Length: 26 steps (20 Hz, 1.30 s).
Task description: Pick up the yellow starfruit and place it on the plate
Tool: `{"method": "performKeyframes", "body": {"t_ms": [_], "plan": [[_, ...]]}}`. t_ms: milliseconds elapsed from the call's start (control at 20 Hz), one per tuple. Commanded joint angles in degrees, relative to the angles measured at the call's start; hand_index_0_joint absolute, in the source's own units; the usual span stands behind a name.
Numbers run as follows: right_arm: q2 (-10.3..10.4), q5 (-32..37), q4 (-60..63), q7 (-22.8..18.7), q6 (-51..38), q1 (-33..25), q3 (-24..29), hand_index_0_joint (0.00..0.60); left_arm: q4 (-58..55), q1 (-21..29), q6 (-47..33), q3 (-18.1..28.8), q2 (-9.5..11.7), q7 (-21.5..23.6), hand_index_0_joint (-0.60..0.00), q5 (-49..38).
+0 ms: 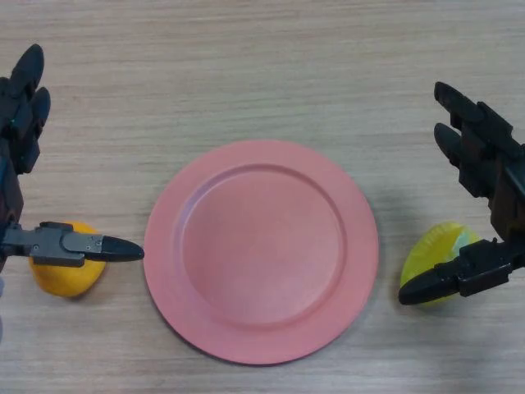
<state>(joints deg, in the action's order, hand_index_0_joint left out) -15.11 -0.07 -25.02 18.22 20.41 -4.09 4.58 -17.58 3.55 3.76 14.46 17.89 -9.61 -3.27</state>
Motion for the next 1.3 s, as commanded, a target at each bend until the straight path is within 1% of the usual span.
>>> {"method": "performKeyframes", "body": {"t_ms": [50, 250, 400, 450, 500, 550, 600, 650, 700, 750, 800, 850, 1000, 1050, 1100, 1200, 1250, 1300], "plan": [[-2.09, 1.76, -2.9, -0.91, -7.04, -2.21, 3.02, 0.0, -2.14, 1.37, -9.96, 3.98, 2.74, 1.83, 0.0, -1.32], [-2.04, 0.98, -2.2, -0.99, -8.98, -1.73, 3.06, 0.0, 0.31, 2.18, -13.1, 4.77, 3.95, 1.45, 0.0, -0.75], [-2.62, -0.63, -0.74, 0.29, -11.42, -1.07, 3.93, 0.0, 0.68, 2.68, -13.17, 4.37, 4.06, 1.6, 0.0, -0.38], [-3.47, -3.48, 2.04, 2.09, -16.3, -0.81, 4.63, 0.0, 0.44, 2.49, -13.21, 3.85, 3.73, 1.93, 0.0, 0.07], [-3.79, -5.05, 3.62, 2.61, -18.81, -0.87, 4.8, 0.0, 0.24, 2.47, -12.93, 3.78, 3.68, 1.83, 0.0, -0.06], [-4.85, -7.96, 7.69, 4.94, -23.68, -1.5, 5.16, 0.0, -0.2, 2.3, -12.6, 3.19, 3.33, 1.81, 0.0, 0.24], [-5.23, -9.09, 8.98, 5.94, -25.29, -1.63, 5.23, 0.0, -0.38, 2.21, -12.43, 3.07, 3.27, 1.56, 0.0, 0.34], [-6.14, -11.38, 12.54, 7.79, -30.4, -2.04, 5.63, 0.0, -0.94, 1.84, -11.89, 3.05, 3.19, 0.62, 0.0, 0.77], [-6.45, -11.92, 13.38, 8.66, -31.24, -2.17, 5.79, 0.0, -1.18, 1.59, -11.85, 3.16, 3.05, 0.33, 0.0, 0.67], [-7.26, -14.28, 17.18, 9.02, -35.42, -3.34, 5.66, 0.0, -1.21, 1.23, -12.19, 3.26, 2.81, 0.35, 0.0, 1.06], [-7.71, -15.48, 18.68, 9.29, -37.04, -3.79, 5.61, 0.0, -1.22, 1.07, -12.37, 3.31, 2.69, 0.5, 0.0, 1.17], [-8.58, -19.17, 22.94, 8.59, -42.16, -4.38, 5.53, 0.0, -1.3, 0.98, -12.31, 3.29, 2.69, 0.66, 0.0, 1.62], [-9.38, -22.68, 27.93, 7.17, -46.25, -6.1, 4.77, 0.0, -1.63, 0.77, -11.4, 3.72, 2.8, 0.34, 0.0, 1.27], [-9.72, -25.55, 31.57, 5.23, -49.47, -7.19, 3.98, 0.0, -2.26, 0.76, -10.43, 3.9, 2.85, 0.22, 0.0, 1.1], [-9.92, -26.72, 32.92, 4.3, -50.83, -7.62, 3.81, 0.0, -2.54, 0.72, -10.13, 3.94, 2.84, 0.18, 0.0, 1.04], [-9.77, -26.53, 34.86, 3.71, -50.91, -8.51, 3.3, 0.0, -3.21, 0.31, -9.19, 4.1, 2.62, -0.1, 0.0, 0.76], [-9.68, -26.07, 34.71, 4.05, -50.27, -8.52, 3.26, 0.15, -3.26, 0.3, -9.02, 4.16, 2.62, -0.12, 0.0, 0.7], [-9.66, -25.86, 34.63, 4.23, -49.88, -8.57, 3.23, 0.249, -3.31, 0.28, -8.84, 4.23, 2.64, -0.15, 0.0, 0.65]]}}
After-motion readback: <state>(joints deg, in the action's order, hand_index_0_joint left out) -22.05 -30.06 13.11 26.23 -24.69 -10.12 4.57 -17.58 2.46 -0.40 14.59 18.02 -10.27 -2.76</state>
